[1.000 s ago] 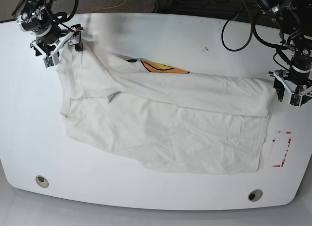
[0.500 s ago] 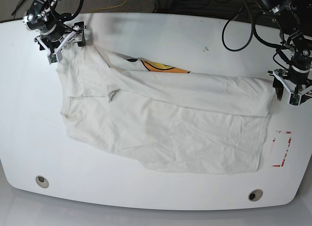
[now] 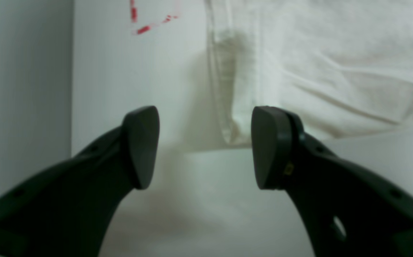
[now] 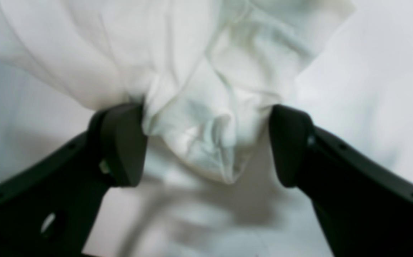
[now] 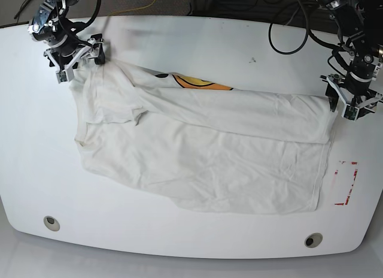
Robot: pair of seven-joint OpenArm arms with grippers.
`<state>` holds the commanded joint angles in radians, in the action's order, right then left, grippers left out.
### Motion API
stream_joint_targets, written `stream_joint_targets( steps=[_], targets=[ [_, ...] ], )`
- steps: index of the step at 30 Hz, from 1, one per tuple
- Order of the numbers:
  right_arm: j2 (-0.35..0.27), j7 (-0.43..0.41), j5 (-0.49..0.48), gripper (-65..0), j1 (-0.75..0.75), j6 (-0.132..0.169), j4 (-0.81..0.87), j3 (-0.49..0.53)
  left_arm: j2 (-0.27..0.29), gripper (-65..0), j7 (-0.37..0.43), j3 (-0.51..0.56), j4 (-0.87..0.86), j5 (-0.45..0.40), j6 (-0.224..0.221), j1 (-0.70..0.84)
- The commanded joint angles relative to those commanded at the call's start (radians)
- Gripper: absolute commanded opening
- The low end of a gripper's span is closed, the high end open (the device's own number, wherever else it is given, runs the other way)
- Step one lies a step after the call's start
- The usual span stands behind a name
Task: Layout the t-shirt on the table in an organized manner, then fold the t-shirt properly
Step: 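Lower both grippers onto the folded shirt edge and grasp it, then regrip the shirt edge with both grippers, pinching the fabric tighter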
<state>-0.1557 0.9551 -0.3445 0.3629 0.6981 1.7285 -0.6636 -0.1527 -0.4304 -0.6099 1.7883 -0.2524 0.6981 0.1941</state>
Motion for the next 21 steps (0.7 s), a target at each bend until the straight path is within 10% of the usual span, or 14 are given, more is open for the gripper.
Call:
stream_joint_targets(
  steps=[10,21],
  targets=[
    [-0.021,0.000,0.000,-64.4,0.003,0.000,0.002,0.000,0.021,-26.9,0.000,-0.005,0.000,0.005,0.000,0.018],
    [-0.097,0.002,0.000,-64.1,0.006,0.000,0.002,0.052,0.038,-26.6,0.000,0.002,0.002,0.005,0.000,0.011]
  ],
)
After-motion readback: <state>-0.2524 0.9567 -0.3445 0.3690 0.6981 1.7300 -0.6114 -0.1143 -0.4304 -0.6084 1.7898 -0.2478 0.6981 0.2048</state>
